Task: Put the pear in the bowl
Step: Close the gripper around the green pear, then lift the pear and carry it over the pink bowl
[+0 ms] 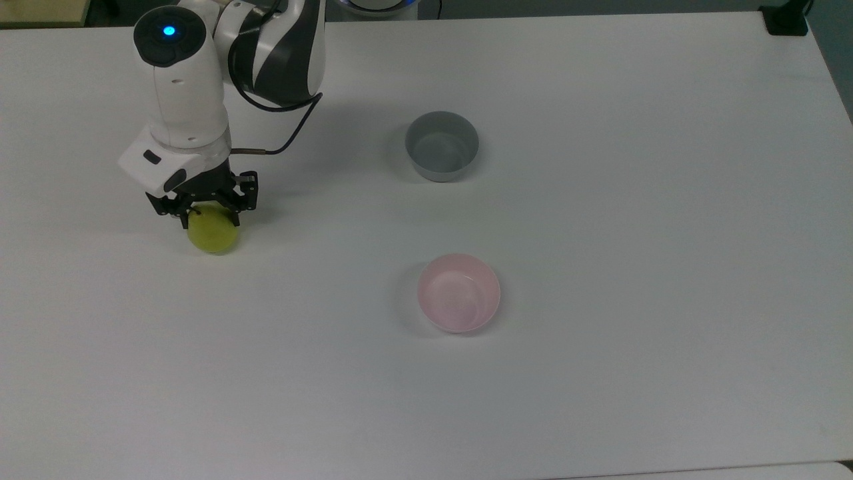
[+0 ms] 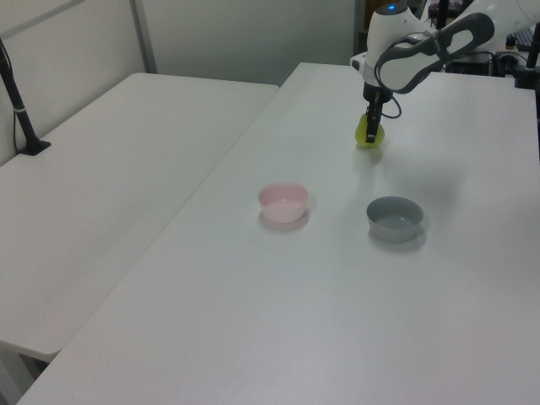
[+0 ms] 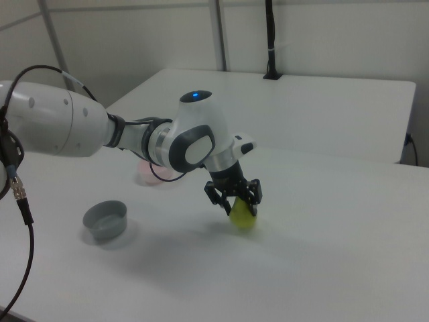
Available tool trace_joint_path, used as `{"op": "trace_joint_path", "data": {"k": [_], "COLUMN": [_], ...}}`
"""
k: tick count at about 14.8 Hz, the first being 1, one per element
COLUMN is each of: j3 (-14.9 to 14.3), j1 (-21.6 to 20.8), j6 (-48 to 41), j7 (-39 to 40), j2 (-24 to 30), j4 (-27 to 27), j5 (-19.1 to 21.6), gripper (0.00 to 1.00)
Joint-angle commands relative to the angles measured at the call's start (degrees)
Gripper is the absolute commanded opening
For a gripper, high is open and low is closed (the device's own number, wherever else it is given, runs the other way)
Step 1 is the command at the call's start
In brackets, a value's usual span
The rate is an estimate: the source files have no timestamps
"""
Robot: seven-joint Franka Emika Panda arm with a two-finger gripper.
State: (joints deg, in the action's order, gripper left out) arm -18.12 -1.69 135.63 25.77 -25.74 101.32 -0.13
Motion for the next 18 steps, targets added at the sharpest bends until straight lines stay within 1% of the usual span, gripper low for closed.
{"op": "trace_joint_path", "data": {"k": [1, 3, 5, 8, 10, 13, 14, 18], "j3": [-1.0, -1.7, -1.9, -1.9, -2.4, -3.4, -4.1, -4.3], "j1": [-0.6, -0.6, -0.9, -5.1, -8.2, -12.4, -15.0, -19.7], "j6": [-5.9, -15.4, -18.6, -18.7, -18.7, -19.3, -19.4, -19.2], "j7": [0.7, 0.5, -0.7, -5.9, -8.8, -11.5, -12.7, -15.6], "j2": [5.9, 7.6, 8.4, 8.1, 7.9, 5.7, 4.9, 4.6], "j4": [-1.1, -6.0, -9.5, -12.1, -13.0, -16.3, -17.1, -17.3], "j5": [0.7, 0.7, 0.8, 0.7, 0.7, 0.9, 1.0, 4.1], "gripper": [0.33, 0.33, 0.33, 0.34, 0.34, 0.34, 0.34, 0.34]}}
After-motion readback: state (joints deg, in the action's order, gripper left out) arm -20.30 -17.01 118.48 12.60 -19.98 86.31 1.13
